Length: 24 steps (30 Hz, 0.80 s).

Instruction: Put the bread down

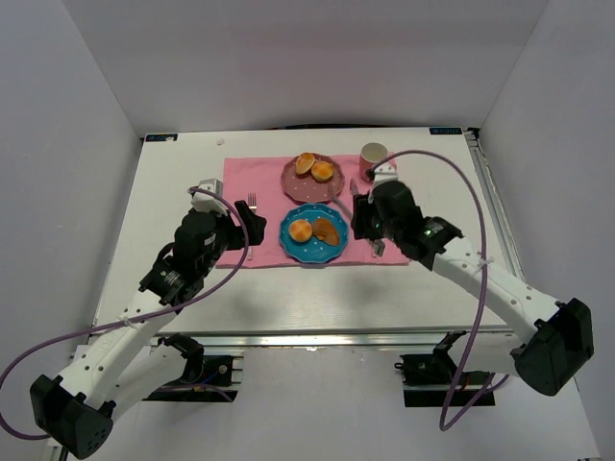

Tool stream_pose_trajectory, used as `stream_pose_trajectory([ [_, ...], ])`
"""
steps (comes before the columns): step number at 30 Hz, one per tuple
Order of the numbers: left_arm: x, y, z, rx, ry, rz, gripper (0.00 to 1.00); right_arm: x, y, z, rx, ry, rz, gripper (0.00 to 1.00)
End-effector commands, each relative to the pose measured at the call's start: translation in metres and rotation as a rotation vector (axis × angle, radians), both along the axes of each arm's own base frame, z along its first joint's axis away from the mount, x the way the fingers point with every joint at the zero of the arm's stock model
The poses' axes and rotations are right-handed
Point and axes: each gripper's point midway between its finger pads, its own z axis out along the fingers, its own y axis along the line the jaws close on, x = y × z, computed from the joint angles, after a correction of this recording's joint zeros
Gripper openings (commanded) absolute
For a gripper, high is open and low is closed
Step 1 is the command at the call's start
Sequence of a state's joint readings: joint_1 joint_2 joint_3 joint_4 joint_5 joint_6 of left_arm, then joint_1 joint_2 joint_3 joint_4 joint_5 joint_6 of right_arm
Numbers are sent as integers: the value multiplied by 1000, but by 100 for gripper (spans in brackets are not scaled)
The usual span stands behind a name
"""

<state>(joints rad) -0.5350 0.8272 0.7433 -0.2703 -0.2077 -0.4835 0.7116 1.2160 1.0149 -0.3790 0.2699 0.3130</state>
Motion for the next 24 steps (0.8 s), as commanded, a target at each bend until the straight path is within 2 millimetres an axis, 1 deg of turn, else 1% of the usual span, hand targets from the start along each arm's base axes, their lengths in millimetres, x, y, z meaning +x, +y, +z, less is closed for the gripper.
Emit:
stream_pose_trajectory([
  [1,1,-4,-5,1,3,-18,98,45,-35,73,9,-183,-84,56],
  [2,1,-4,-6,3,5,-20,98,62,-58,82,12,-203,-139,56],
  [3,2,-4,-5,3,2,-19,98,71,-68,91,8,-226,-141,56],
  [4,2,-4,-5,6,1,-17,98,80,-75,108,30,-257,-138,56],
  [5,3,-3,-6,14,1,-14,98,98,-98,109,11,-265,-193,56],
  [6,3,-3,-5,18,-2,-14,98,108,-106,111,-15,-281,-176,55],
  [7,4,-2,-6,32,-2,-14,98,128,-128,107,-28,-276,-216,55],
  [9,8,-2,-6,47,7,-7,98,151,-144,108,-19,-297,-227,54],
  [10,10,-3,-7,53,11,-10,98,170,-157,105,2,-294,-222,54],
  [12,12,-4,-3,50,7,-9,98,189,-171,104,2,-308,-241,54],
  [13,13,-4,-2,45,6,-2,98,203,-182,91,-10,-293,-251,54],
  [14,14,-5,5,30,-14,0,98,215,-186,98,-7,-326,-257,54],
  [15,15,-6,6,21,-20,0,98,222,-186,94,-6,-321,-254,54],
  [16,16,-7,8,13,-25,-4,98,236,-203,74,-14,-278,-278,54],
  [17,18,-8,10,11,-32,-4,98,246,-208,81,-35,-301,-270,54],
  [18,21,-10,11,16,-27,-6,98,252,-211,76,-38,-294,-272,54],
  [19,22,-11,9,32,-22,-10,98,263,-219,57,-43,-260,-283,54],
  [20,24,-12,8,39,-18,-11,98,270,-222,58,-42,-267,-286,54],
  [21,26,-12,4,52,-8,-9,98,276,-223,54,-37,-259,-283,54],
  [22,27,-12,3,59,-7,-9,98,285,-229,32,-40,-220,-289,54],
  [23,29,-11,2,64,-9,-1,98,289,-231,25,-41,-209,-296,54],
  [24,29,-10,1,67,-9,3,98,296,-235,24,-47,-212,-306,54],
])
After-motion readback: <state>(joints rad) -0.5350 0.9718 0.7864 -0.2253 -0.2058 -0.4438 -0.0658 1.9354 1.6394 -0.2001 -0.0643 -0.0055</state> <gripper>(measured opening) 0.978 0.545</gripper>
